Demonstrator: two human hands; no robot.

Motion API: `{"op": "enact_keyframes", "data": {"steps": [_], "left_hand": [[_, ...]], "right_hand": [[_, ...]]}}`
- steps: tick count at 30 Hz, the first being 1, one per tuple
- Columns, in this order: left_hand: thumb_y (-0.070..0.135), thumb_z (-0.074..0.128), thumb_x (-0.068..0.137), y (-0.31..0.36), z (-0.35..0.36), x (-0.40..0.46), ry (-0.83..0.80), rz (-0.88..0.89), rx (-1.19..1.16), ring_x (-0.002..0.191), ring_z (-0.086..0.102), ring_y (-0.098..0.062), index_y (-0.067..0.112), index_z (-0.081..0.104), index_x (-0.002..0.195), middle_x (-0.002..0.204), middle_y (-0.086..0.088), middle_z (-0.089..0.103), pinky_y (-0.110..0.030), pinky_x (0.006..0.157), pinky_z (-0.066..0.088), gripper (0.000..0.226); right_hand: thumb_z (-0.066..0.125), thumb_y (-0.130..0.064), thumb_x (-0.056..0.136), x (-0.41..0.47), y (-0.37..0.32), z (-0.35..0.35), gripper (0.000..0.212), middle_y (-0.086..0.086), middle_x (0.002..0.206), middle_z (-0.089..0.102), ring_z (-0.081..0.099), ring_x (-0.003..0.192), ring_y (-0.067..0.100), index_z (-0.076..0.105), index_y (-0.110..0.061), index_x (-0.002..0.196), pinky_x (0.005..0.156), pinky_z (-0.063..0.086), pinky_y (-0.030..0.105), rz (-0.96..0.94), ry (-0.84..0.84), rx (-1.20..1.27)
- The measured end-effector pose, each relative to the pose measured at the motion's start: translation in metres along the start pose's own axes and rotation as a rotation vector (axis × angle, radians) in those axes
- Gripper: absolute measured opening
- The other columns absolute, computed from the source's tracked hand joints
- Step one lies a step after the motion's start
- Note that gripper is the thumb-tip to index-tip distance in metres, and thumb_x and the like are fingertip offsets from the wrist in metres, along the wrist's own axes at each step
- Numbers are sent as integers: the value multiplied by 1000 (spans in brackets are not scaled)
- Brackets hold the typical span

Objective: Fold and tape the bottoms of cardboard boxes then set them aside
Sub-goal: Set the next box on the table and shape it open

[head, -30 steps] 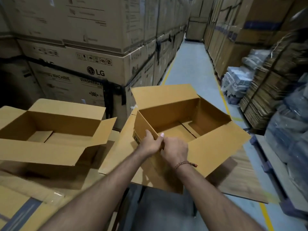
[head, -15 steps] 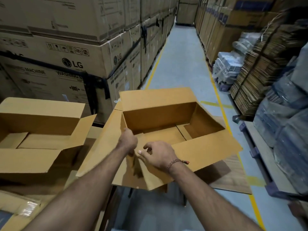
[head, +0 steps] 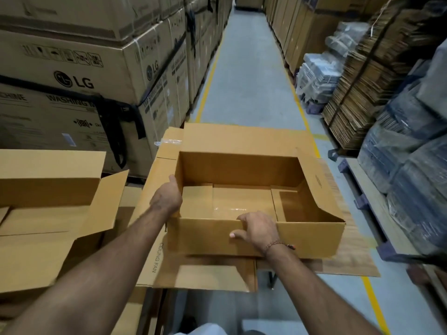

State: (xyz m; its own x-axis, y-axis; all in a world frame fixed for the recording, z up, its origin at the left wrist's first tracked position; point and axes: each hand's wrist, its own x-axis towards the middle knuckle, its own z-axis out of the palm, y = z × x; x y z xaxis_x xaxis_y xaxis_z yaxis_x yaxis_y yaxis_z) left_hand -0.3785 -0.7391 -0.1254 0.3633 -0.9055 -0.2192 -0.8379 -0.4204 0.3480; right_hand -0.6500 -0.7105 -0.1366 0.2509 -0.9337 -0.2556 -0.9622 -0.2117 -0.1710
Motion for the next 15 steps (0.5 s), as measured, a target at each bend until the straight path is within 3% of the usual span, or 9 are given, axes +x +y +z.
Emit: {"op": "enact_keyframes", "data": {"steps": [5, 8, 10, 13, 15], "left_hand": [[22, 48, 105, -1, 4, -3, 2, -17, -60, 92, 66, -29, 22, 18, 155, 102, -10, 61, -51, 83, 60, 59], [29, 48, 107, -1, 6, -12, -23, -35, -80, 86, 66, -23, 30, 0, 161, 98, -6, 61, -48, 79, 61, 72], [28, 49, 107, 0, 8, -13, -15, -40, -59, 85, 65, -21, 29, -5, 164, 94, -3, 60, -50, 82, 61, 79], [26, 54, 105, 4, 8, -11, -67, -68, -51, 95, 66, -25, 29, -11, 165, 103, -8, 61, -56, 93, 58, 88], [26, 56, 104, 6, 7, -11, -82, -85, -64, 101, 67, -28, 31, -14, 163, 104, -8, 59, -58, 97, 55, 92]], "right_hand": [[62, -71, 85, -1, 0, 16, 42, -10, 74, 63, 63, 77, 11, 68, -31, 94, 78, 59, 33, -24, 116, -53], [61, -70, 88, -2, 0, 10, 37, -12, 74, 59, 60, 79, 11, 62, -33, 90, 82, 58, 33, -55, 80, -62], [62, -77, 83, -4, 5, 1, 46, -14, 77, 61, 61, 86, 12, 67, -33, 95, 85, 56, 34, -75, 31, -25], [68, -87, 66, -7, 29, -19, 80, -15, 110, 72, 63, 108, 7, 70, -34, 127, 94, 57, 32, -22, -11, 344], [73, -80, 70, -3, 54, -27, 93, -10, 136, 62, 54, 129, 14, 51, -37, 149, 105, 52, 38, 59, 27, 493]]}}
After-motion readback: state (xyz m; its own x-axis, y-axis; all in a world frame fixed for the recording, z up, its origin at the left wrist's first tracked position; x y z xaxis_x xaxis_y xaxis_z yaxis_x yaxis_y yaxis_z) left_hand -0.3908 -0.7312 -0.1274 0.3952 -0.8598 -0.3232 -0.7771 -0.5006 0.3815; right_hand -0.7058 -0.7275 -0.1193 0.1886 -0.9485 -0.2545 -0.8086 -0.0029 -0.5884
